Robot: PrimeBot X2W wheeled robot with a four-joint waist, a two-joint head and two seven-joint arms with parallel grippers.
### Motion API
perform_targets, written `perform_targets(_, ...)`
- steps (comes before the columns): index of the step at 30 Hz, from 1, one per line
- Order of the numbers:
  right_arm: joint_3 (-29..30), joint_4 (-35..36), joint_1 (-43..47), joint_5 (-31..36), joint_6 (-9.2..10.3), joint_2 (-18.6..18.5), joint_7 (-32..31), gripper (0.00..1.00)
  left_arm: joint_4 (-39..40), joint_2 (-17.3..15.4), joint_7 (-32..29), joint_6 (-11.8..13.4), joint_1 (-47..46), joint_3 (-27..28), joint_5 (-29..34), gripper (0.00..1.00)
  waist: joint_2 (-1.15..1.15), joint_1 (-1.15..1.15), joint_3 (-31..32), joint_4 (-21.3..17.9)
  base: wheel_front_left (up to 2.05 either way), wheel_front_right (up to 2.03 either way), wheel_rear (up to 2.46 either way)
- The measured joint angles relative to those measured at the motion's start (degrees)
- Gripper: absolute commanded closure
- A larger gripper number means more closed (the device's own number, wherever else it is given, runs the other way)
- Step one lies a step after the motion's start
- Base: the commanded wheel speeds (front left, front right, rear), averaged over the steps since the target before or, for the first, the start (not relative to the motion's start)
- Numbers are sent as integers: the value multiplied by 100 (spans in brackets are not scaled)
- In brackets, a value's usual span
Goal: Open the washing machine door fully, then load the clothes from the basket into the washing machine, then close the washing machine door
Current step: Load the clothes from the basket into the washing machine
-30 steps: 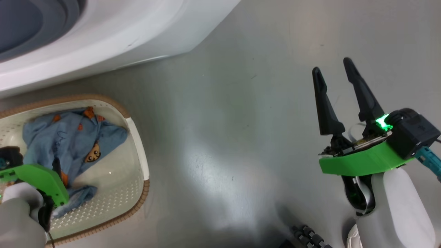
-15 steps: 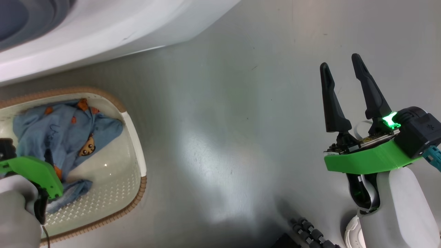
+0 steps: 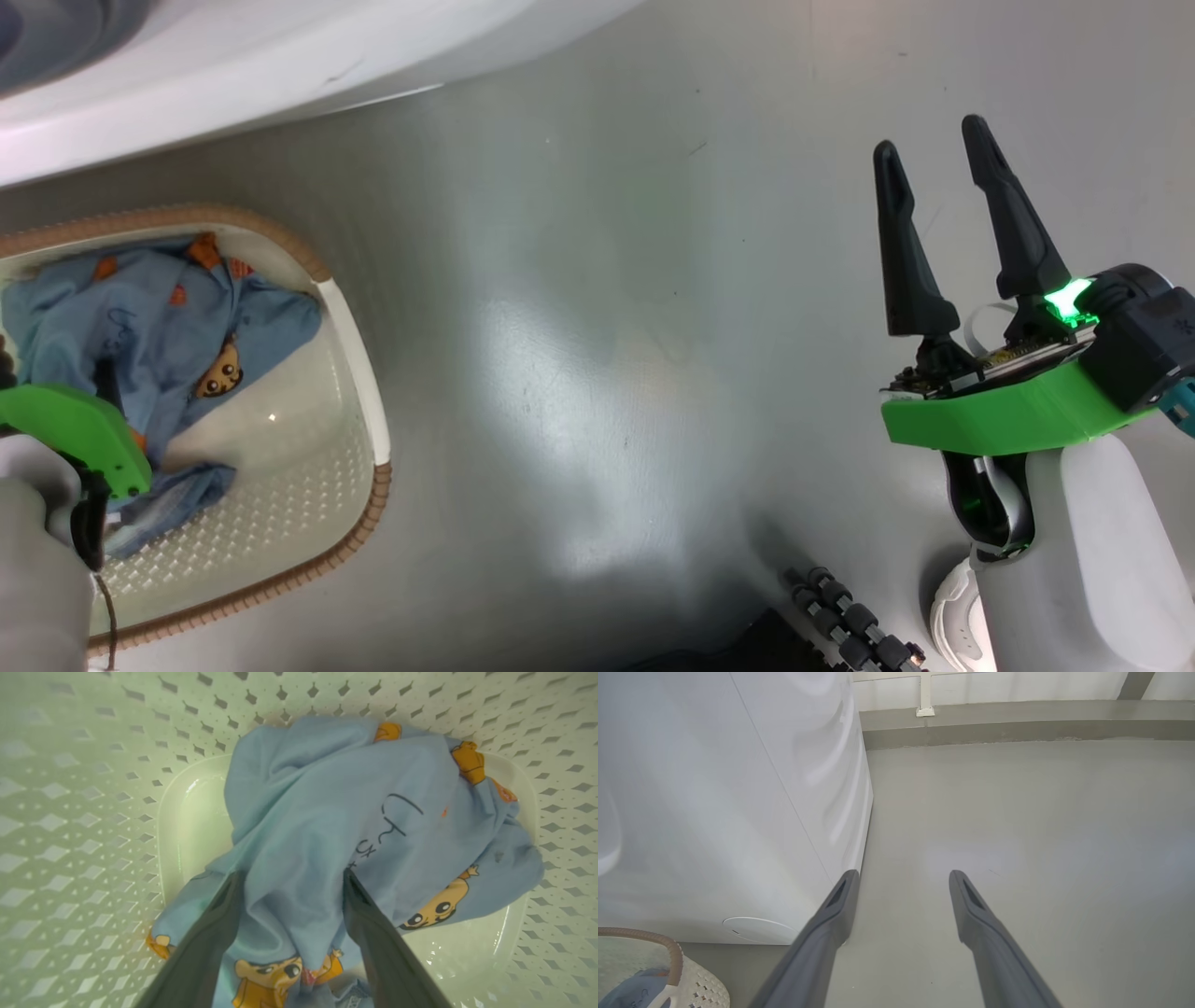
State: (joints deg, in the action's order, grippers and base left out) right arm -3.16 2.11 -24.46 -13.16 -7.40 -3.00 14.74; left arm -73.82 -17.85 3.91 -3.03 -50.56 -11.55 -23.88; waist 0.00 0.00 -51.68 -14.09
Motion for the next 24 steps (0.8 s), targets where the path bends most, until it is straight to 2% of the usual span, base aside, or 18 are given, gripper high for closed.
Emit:
perform_targets(11, 68, 34, -18, -13, 0, 3, 0, 0, -3, 18, -23, 63, -22, -110, 0, 0, 0, 0, -76, -16, 0, 0, 0)
perform_targets(12, 108, 55, -18, -16, 0, 3, 0, 0, -3, 23, -23, 82, -22, -116, 0, 4, 0, 0, -77, -18, 0, 0, 0)
perform_targets(13, 149, 73, -18, -25, 0, 2, 0, 0, -3, 26, -23, 82, -22, -124, 0, 16, 0, 0, -80, -20, 0, 0, 0)
perform_targets(15, 188, 83, -18, -57, 0, 1, 0, 0, -3, 37, -23, 82, -22, -144, 0, 53, 0, 0, -85, -25, 0, 0, 0)
perform_targets(16, 188, 86, -18, -56, 0, 2, 0, 0, -3, 43, -23, 81, -22, -163, 0, 64, 0, 0, -87, -25, 0, 0, 0)
perform_targets(18, 188, 88, -18, -56, 0, 2, 0, 0, -4, 45, -23, 82, -21, -188, 0, 100, 0, 0, -88, -23, 0, 0, 0)
perform_targets(24, 201, 82, -18, -55, 0, 2, 0, 0, -7, 144, -22, 109, -15, -215, -10, 100, 0, 0, -43, 14, 0, 0, 0)
